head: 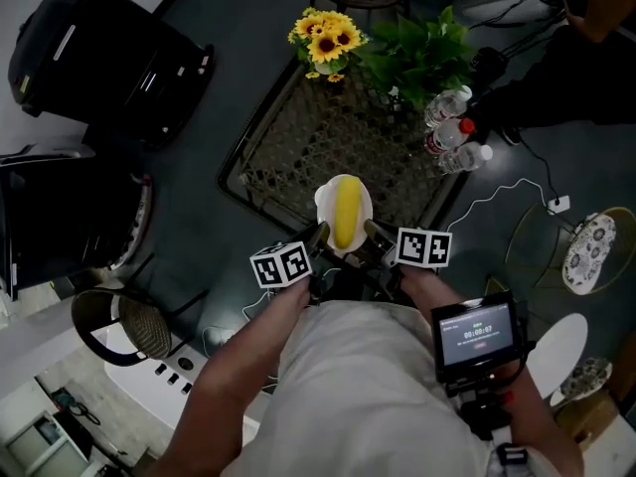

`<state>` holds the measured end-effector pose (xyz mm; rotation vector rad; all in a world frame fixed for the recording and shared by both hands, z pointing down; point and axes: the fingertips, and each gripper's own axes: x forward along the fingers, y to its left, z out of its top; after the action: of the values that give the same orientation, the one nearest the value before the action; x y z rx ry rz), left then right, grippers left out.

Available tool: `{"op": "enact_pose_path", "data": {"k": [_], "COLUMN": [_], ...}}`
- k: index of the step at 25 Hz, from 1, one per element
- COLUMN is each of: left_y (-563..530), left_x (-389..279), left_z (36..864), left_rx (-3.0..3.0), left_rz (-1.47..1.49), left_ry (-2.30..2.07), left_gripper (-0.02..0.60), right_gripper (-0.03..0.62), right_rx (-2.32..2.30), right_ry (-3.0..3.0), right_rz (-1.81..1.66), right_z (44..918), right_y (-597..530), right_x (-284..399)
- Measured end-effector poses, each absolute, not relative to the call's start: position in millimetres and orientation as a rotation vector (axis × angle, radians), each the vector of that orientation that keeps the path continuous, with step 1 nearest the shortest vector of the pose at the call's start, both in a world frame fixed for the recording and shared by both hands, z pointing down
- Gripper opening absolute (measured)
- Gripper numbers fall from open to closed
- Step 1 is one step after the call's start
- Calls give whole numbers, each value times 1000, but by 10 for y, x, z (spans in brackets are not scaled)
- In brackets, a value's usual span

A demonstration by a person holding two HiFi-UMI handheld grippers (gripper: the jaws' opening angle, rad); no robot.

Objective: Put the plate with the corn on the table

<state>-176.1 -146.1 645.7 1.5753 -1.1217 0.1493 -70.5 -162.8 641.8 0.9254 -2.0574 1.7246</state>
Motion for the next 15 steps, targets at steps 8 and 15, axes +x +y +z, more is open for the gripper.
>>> {"op": "enact_pose_path", "data": {"k": [8, 15], "left_y": [-1587, -1765], "left_x": [-1825, -1811], "left_z": [6680, 6867], "left_rx": [1544, 1540], "left_rz": [155, 164], "left_ry": [-1115, -1107], "left_gripper": [51, 51], "right_gripper": [41, 41], "right_rx": [938, 961], "right_ry": [-2017, -1999], "right_rz": [1729, 1737], "right_z": [6645, 6834], "right_y": [-1770, -1942], "right_x": [-771, -754]}}
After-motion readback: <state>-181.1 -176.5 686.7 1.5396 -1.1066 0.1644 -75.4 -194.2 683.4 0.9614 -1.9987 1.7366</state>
